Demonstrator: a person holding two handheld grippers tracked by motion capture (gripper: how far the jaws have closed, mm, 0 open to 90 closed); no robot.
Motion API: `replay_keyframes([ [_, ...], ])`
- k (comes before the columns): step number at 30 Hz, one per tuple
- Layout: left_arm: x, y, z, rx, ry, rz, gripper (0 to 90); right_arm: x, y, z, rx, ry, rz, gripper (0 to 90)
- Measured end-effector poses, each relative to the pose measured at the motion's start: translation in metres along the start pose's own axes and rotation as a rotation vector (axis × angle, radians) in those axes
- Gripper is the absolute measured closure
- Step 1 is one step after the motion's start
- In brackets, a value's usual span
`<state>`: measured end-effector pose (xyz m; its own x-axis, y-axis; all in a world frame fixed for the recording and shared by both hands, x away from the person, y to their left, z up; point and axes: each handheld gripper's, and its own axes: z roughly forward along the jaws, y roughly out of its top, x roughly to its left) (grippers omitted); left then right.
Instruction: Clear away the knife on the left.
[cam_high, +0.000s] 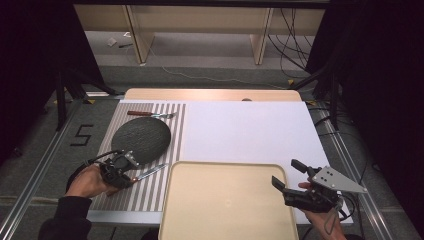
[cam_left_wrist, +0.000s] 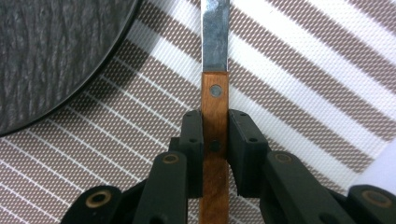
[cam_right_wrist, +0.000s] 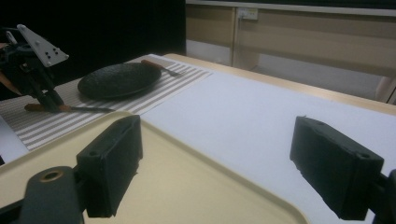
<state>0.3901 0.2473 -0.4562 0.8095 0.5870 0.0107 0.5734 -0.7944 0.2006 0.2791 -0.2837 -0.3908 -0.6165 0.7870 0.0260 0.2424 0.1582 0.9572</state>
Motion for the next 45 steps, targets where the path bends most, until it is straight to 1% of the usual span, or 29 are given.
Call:
replay_keyframes([
  [5,-0.003,0.003,-0.003,0.002,0.003,-0.007,76.4,0.0,0.0,0.0,-0.002,0.0,-0.002,18.0],
  [9,-0.008,0.005,-0.01,-0.019,0.01,-0.024,76.4,0.0,0.0,0.0,-0.002,0.0,-0.002,18.0],
  [14,-0.01,0.006,-0.015,-0.027,0.017,-0.037,76.4,0.0,0.0,0.0,-0.002,0.0,-0.001,18.0],
  [15,-0.013,0.007,-0.017,-0.037,0.009,-0.049,76.4,0.0,0.0,0.0,-0.002,0.0,-0.001,17.9],
  [17,-0.014,0.008,-0.018,-0.041,0.003,-0.054,76.4,0.0,0.0,0.0,-0.002,0.0,-0.001,18.0],
  [18,-0.016,0.01,-0.02,-0.058,-0.005,-0.068,76.4,0.0,0.0,0.0,-0.002,0.0,-0.001,18.0],
  [22,-0.019,0.015,-0.025,-0.087,-0.012,-0.098,76.4,0.0,0.0,0.0,-0.003,0.0,0.0,17.9],
  [23,-0.019,0.015,-0.025,-0.087,-0.012,-0.098,76.4,0.0,0.0,0.0,-0.003,0.0,0.0,17.9],
  [24,-0.022,0.017,-0.028,-0.111,-0.018,-0.109,76.4,0.0,0.0,0.0,-0.003,-0.001,0.0,17.9],
  [25,-0.022,0.017,-0.028,-0.111,-0.018,-0.109,76.4,0.0,0.0,0.0,-0.003,0.0,0.001,17.9],
  [27,-0.028,0.023,-0.033,-0.125,-0.014,-0.107,76.4,0.0,0.0,0.0,-0.003,0.0,0.0,17.9],
  [28,-0.028,0.023,-0.033,-0.125,-0.014,-0.107,76.4,0.0,0.0,0.0,-0.003,0.0,0.0,17.9],
  [30,-0.035,0.028,-0.036,-0.131,-0.015,-0.084,76.4,0.0,0.0,-0.001,-0.003,0.0,0.001,17.9],
  [31,-0.035,0.028,-0.036,-0.131,-0.015,-0.084,76.4,0.0,0.0,-0.001,-0.003,-0.001,0.001,18.0],
  [35,-0.045,0.037,-0.036,-0.124,-0.016,-0.05,76.4,0.0,0.0,-0.001,-0.003,0.0,0.001,18.0],
  [43,-0.067,0.054,-0.037,-0.133,-0.032,-0.021,76.4,0.0,0.0,-0.001,-0.003,-0.001,0.002,18.0],
  [45,-0.073,0.058,-0.037,-0.134,-0.041,-0.008,76.4,0.0,0.0,-0.001,-0.003,-0.001,0.002,18.0],
])
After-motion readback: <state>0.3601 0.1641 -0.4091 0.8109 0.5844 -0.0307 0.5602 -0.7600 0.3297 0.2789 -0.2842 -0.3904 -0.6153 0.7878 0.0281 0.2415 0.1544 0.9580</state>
